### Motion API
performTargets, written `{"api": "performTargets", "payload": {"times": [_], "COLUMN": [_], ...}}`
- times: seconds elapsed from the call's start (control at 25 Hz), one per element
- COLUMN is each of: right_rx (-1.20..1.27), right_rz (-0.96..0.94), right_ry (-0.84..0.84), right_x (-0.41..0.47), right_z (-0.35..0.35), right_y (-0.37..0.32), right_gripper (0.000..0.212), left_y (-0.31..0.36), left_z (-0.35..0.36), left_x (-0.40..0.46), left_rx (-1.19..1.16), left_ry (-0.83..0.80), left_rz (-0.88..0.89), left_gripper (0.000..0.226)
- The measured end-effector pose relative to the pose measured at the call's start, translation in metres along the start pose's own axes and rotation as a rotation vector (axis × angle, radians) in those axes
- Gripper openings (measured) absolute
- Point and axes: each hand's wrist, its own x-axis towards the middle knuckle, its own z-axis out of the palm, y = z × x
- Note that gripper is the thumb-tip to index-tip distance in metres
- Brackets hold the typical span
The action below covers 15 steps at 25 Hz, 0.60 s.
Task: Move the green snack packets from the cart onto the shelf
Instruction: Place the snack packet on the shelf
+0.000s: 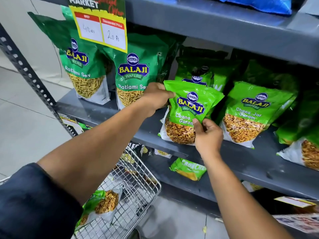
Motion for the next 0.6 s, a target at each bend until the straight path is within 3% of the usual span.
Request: {"api": "performTargets", "payload": {"times": [0.08,0.24,0.32,0.36,0.4,0.48,0.6], "right_rx": [0.001,0.005,0.026,0.086,0.155,0.105,0.01], "right_rz": [-0.004,-0.013,-0.001,0.022,0.018,-0.133,-0.319], "right_ry": [-0.004,0.022,0.082,0.114,0.129,0.151,-0.104], "right_x": [-0.001,-0.005,-0.011,-0.021,-0.034,-0.066,-0.12], "right_z": [0.001,0.0,-0.002,-0.002,-0.001,0.004,0.041], "right_y": [0.0,-0.006,-0.003,-0.001,0.004,0.008,0.007], "right_gripper": [0.043,0.038,0.014,0.023,0.035,0.035,0.02], "left_y": [0.002,0.005,0.0,-0.009,-0.022,-0.066,-0.171], "left_z": [0.0,-0.002,-0.01,-0.019,-0.034,-0.068,-0.126], "left_x": [0.0,-0.008,-0.027,-0.039,-0.055,-0.089,-0.15], "left_rx": [0.022,0.017,-0.074,-0.101,-0.093,0.0,0.08], "left_ry": [-0.006,-0.051,-0.069,-0.066,-0.056,-0.067,-0.012], "left_rz": [0.011,-0.014,0.014,0.037,0.05,0.019,-0.247], "left_gripper": [0.013,0.04,0.036,0.03,0.024,0.026,0.038]}}
